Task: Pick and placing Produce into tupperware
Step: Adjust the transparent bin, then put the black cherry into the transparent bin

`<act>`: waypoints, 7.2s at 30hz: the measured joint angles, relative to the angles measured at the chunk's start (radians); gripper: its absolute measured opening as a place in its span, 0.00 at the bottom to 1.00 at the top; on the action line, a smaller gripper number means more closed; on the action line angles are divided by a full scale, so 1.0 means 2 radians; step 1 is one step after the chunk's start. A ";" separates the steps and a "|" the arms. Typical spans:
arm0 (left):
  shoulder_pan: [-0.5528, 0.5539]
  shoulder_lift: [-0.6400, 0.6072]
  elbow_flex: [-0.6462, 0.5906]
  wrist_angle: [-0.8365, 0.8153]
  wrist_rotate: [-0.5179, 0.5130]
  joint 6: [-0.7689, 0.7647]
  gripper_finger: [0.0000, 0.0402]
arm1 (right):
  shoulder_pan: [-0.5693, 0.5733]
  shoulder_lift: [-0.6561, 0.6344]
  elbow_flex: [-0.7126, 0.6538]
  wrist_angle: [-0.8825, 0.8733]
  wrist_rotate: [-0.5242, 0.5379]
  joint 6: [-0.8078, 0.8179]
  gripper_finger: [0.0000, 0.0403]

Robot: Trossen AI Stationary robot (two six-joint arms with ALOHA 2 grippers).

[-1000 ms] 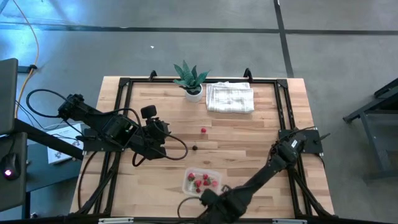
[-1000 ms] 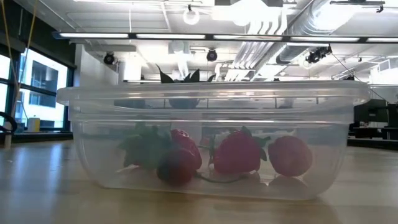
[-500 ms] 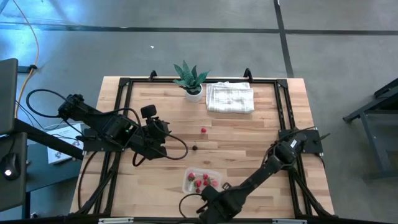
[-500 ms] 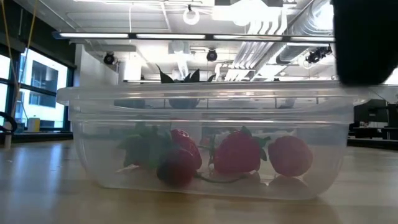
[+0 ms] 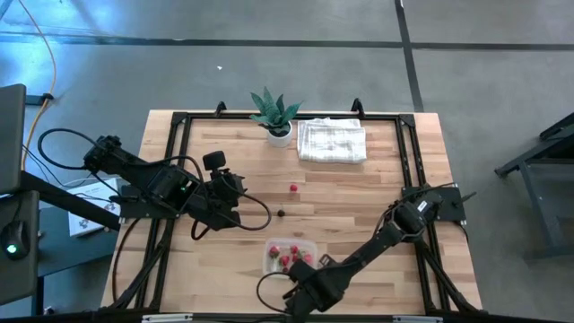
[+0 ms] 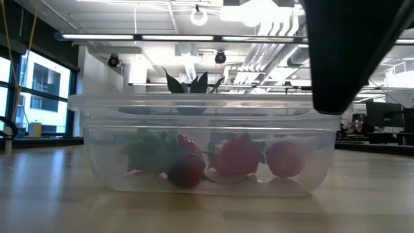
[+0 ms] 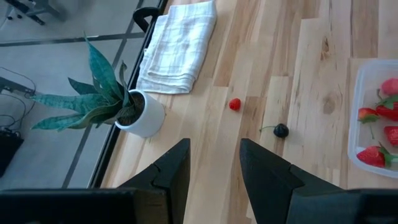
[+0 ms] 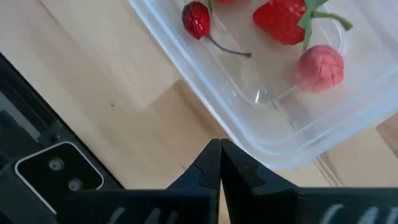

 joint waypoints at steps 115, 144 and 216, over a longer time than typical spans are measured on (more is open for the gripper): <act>0.252 0.240 -0.231 0.491 0.383 0.570 0.32 | -0.248 -0.430 0.001 -0.196 0.318 -0.209 0.00; 0.200 0.237 -0.092 0.287 0.392 0.562 0.31 | -0.248 -0.430 0.001 -0.201 0.312 -0.244 0.00; 0.178 0.273 -0.139 0.392 0.335 0.458 0.32 | -0.248 -0.430 0.000 -0.199 0.283 -0.266 0.00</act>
